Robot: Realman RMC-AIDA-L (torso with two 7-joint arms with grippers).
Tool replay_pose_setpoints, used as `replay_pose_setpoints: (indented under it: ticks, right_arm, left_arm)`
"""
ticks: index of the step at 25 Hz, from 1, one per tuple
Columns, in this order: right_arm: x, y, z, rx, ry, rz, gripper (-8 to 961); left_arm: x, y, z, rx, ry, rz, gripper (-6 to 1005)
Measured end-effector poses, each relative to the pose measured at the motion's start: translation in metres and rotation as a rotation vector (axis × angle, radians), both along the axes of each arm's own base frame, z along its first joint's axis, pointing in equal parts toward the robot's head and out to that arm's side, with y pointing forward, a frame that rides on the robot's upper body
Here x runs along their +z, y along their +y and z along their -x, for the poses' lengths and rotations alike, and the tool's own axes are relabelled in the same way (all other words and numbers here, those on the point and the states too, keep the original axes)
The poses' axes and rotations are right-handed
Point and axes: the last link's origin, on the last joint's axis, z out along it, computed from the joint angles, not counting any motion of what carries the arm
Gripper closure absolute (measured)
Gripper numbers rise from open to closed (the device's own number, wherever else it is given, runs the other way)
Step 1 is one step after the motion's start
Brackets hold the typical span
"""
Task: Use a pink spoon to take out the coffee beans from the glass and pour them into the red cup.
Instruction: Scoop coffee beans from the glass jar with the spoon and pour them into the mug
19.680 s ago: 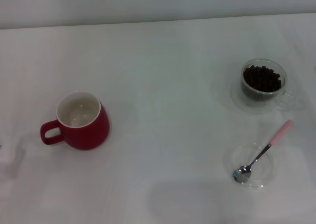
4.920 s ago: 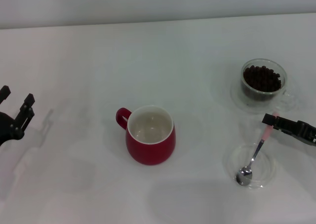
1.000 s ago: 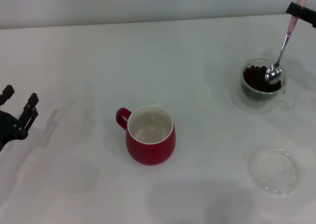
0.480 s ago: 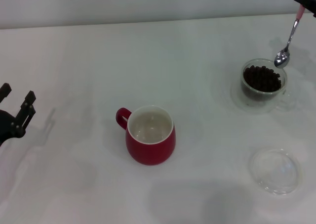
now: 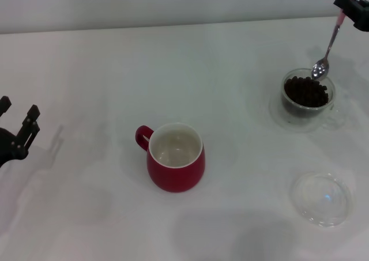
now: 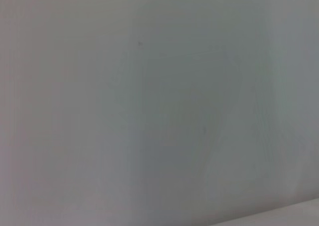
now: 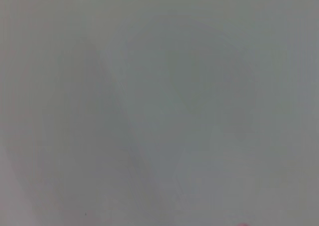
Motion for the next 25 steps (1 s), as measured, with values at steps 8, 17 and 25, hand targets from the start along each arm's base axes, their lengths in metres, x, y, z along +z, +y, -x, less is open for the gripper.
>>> replay_pose_setpoints:
  ticks: [8,17,25]
  right_arm:
    - [-0.013,0.0,0.0,0.024,-0.067,-0.009,802]
    - [-0.018,-0.002,-0.001,0.043,-0.127,-0.018,802]
    - [-0.024,-0.005,-0.003,0.03,-0.1,-0.005,801]
  left_arm:
    - [0.0,0.002,0.0,0.003,0.005,0.002,433]
    - [0.0,0.002,0.001,0.005,0.005,0.001,433]
    - [0.0,0.003,0.0,0.003,0.006,0.001,433]
